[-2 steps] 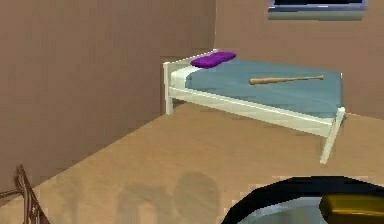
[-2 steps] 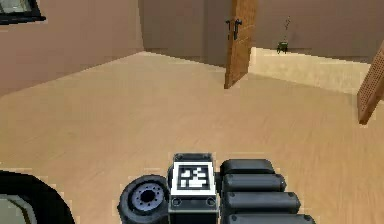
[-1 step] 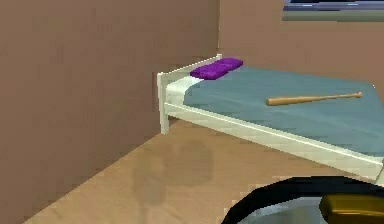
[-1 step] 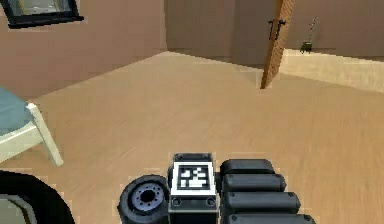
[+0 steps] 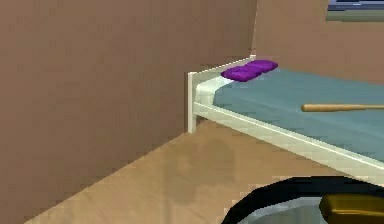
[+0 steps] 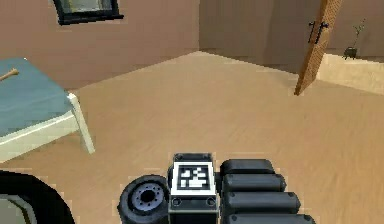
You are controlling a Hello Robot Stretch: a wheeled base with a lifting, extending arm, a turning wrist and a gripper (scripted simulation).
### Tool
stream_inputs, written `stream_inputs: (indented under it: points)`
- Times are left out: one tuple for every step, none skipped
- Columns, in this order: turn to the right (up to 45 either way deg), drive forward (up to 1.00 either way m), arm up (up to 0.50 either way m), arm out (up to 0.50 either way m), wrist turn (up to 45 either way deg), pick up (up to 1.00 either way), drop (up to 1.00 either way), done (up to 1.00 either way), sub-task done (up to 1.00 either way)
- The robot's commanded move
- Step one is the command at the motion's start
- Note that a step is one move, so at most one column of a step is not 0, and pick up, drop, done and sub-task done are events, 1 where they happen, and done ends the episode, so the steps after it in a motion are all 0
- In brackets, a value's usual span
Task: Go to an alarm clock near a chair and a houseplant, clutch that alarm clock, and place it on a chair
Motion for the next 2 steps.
stream_inputs:
  points:
    - [0.0, 0.5, 0.0, 0.0, 0.0, 0.0, 0.0, 0.0, 0.0]
    - [-45.0, 0.0, 0.0, 0.0, 0.0, 0.0, 0.0, 0.0, 0.0]
